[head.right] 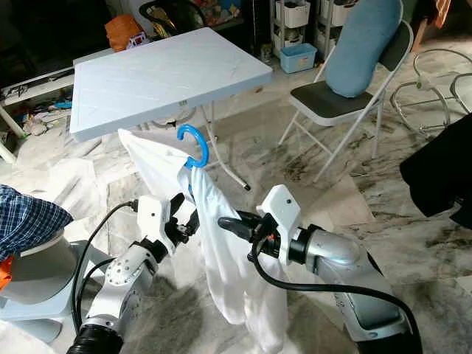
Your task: Hang hanger
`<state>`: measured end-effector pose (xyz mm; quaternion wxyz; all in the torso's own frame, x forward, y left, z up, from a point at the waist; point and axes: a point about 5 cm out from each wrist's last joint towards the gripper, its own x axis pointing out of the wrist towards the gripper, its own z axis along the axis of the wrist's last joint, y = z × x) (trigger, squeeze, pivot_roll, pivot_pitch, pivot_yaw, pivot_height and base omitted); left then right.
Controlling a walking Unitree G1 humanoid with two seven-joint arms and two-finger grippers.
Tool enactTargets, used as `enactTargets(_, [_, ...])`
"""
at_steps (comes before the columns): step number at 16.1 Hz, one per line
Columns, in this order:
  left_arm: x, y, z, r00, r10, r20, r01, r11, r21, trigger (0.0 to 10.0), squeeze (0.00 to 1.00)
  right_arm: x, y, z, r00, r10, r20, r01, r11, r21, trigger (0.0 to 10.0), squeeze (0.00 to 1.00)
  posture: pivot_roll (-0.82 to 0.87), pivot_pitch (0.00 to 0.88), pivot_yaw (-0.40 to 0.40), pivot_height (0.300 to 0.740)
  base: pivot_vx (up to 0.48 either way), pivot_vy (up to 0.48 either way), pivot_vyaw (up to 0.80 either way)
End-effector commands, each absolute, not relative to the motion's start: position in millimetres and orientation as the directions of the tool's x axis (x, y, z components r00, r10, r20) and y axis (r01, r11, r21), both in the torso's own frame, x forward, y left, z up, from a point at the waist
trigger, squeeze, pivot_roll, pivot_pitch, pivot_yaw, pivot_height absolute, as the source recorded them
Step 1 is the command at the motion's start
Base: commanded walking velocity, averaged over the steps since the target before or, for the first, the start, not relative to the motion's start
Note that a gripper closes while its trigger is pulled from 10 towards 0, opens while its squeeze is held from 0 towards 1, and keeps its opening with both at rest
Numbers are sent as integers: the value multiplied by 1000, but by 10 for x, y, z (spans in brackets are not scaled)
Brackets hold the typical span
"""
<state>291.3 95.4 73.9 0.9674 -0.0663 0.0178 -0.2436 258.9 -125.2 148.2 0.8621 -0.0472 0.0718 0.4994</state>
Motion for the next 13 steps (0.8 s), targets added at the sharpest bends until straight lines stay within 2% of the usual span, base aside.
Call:
enactTargets(1, [2947,982,756,885,-466,5,464,878,-120,0,0,2529,-1116,1615,411,904,-114,-911,411,-24,10000,0,-160,0,147,740,0,0,0])
enactTargets(5, [3011,1180,662,933,-357,-44,353,932,-75,0,0,2502,-1152,1610,390,908,-151,-920,390,-28,10000,0,-166,0,143,740,0,0,0])
enactTargets(7, [3053,1322,665,964,-262,-42,261,965,-33,0,0,2497,-1169,1589,394,904,-167,-918,395,-33,10000,0,-168,0,142,740,0,0,0])
enactTargets(13, [3040,1452,653,983,-181,-36,180,983,-21,0,0,2653,-1222,1477,504,828,-244,-863,488,-127,10000,0,-161,0,132,740,0,0,0])
